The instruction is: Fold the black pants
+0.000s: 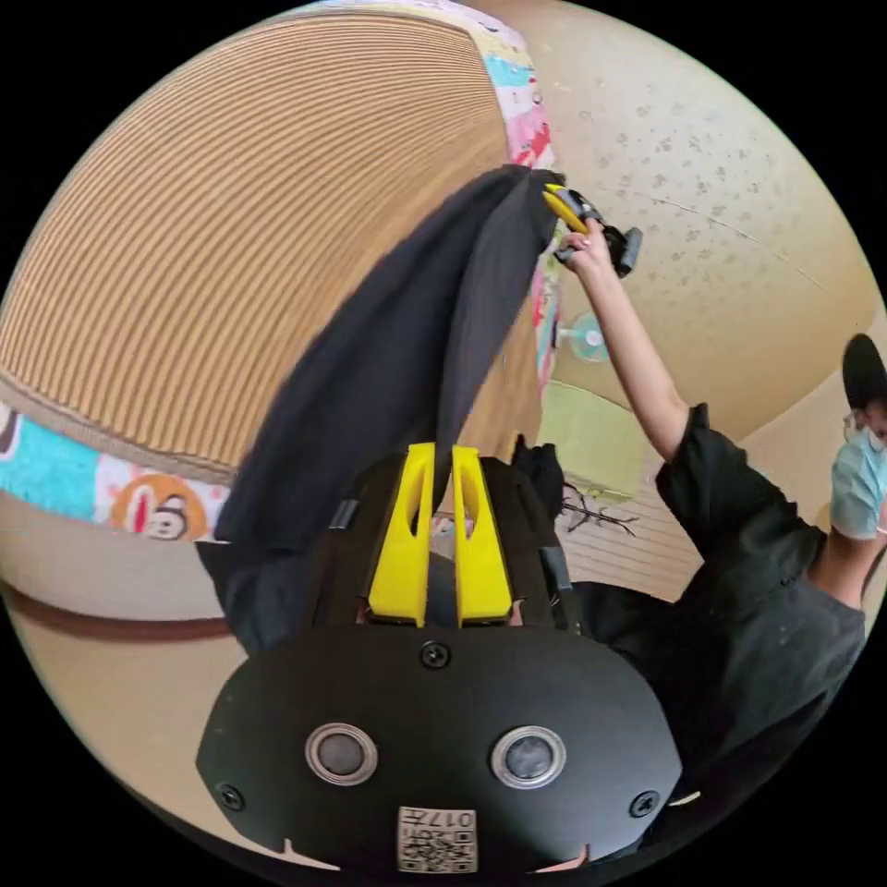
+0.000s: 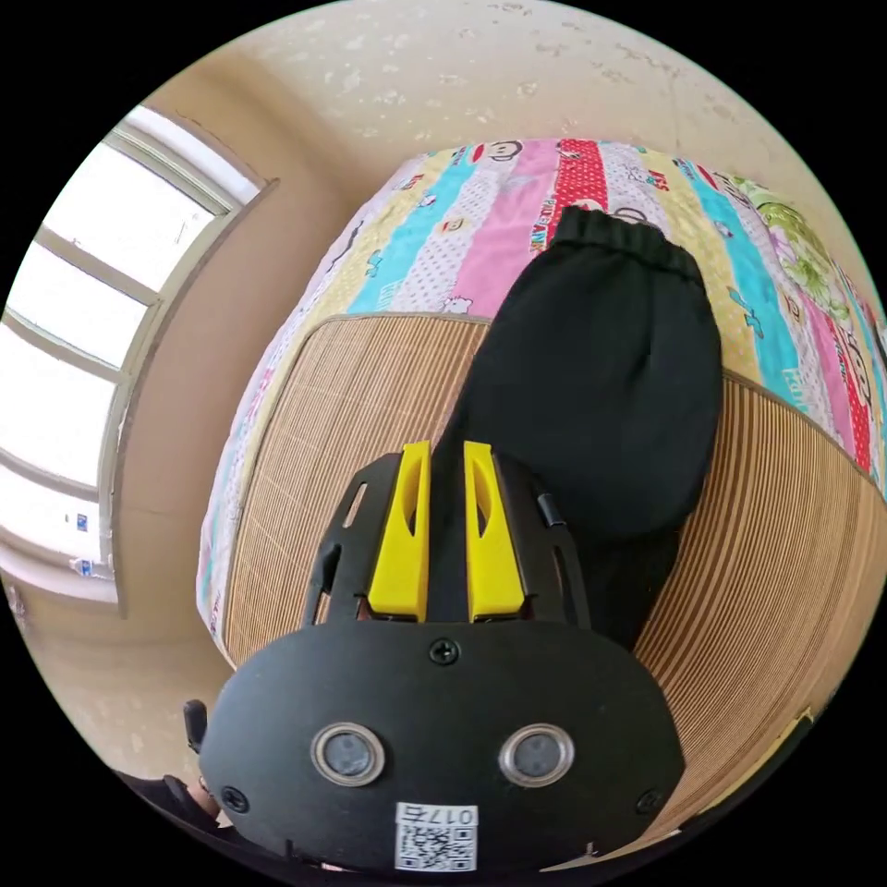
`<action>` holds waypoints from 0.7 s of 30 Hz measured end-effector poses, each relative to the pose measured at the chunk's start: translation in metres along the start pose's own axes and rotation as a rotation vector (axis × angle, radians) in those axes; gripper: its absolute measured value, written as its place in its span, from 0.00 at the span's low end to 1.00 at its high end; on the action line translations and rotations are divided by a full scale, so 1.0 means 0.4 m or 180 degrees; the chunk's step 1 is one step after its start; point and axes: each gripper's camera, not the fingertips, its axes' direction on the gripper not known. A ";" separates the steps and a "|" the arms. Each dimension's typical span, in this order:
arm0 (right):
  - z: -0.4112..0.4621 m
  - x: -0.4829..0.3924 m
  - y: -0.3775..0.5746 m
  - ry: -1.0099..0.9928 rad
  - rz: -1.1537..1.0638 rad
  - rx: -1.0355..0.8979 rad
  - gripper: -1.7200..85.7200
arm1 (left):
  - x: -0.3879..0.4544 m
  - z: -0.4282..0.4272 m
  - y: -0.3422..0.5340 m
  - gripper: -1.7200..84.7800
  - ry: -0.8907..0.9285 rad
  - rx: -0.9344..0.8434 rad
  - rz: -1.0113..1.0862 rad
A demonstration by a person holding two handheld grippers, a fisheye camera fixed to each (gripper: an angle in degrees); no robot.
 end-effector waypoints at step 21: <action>0.006 -0.042 0.875 -0.0036 0.0300 -0.0100 0.14 | 0.312 -0.022 0.026 0.03 0.0106 -0.0539 0.1340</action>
